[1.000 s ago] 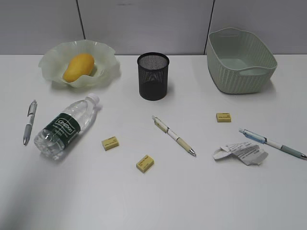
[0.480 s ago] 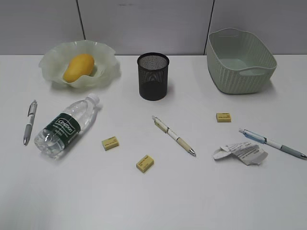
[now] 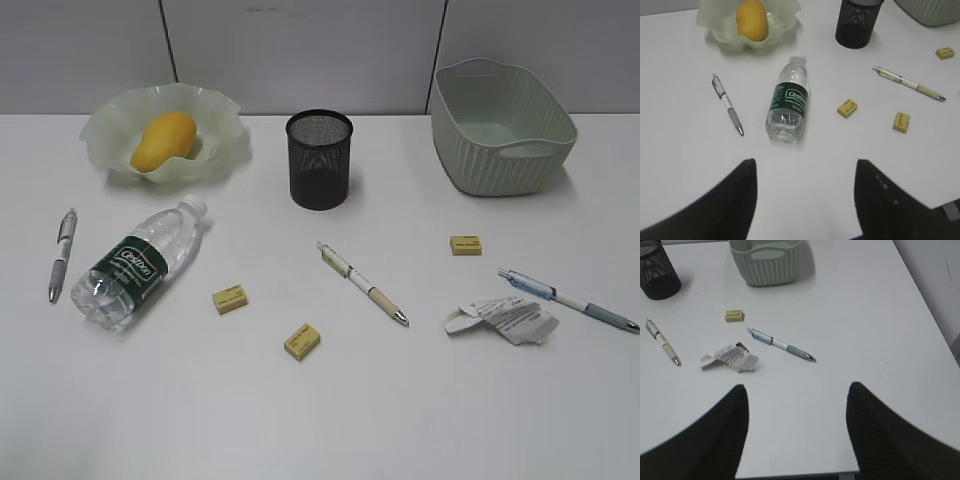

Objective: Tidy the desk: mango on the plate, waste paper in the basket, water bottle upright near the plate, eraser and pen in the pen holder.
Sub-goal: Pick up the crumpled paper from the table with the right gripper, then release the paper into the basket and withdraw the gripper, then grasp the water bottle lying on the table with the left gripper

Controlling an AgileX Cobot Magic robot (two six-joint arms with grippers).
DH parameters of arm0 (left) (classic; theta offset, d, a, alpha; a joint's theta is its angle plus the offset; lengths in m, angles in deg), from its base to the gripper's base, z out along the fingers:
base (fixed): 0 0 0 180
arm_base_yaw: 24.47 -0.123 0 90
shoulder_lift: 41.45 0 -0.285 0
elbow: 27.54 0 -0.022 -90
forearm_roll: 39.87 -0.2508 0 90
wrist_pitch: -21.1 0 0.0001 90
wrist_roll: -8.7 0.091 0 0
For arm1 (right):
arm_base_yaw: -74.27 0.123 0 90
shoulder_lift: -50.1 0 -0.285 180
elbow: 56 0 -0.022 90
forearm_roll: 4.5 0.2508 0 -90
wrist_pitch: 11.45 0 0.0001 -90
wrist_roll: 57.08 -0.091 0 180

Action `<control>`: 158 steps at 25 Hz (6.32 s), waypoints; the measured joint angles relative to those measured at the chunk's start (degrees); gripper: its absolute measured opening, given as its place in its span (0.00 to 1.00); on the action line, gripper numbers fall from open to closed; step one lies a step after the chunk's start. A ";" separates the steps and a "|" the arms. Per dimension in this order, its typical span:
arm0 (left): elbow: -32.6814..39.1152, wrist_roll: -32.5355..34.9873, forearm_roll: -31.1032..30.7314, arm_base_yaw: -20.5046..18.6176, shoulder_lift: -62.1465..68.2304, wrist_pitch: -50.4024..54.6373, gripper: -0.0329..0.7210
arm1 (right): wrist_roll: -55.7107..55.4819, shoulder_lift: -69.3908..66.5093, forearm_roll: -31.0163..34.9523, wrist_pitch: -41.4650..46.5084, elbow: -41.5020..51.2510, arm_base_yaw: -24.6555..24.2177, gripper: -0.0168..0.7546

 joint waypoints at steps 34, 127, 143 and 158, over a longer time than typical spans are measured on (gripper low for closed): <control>1.84 0.00 0.00 0.00 0.00 -2.79 0.64 | -1.26 -74.95 -2.05 -9.40 -21.48 19.32 0.65; 1.84 -0.01 0.22 0.00 0.00 -6.26 0.63 | -2.58 -129.10 -9.47 -19.02 -78.48 6.99 0.38; 1.84 -0.01 0.22 0.00 0.00 -6.26 0.63 | -1.94 -124.77 -4.90 -3.71 -86.39 6.86 0.76; 1.84 -0.01 0.22 0.00 0.00 -6.26 0.63 | -1.62 -99.11 -2.01 10.08 -72.42 10.22 0.73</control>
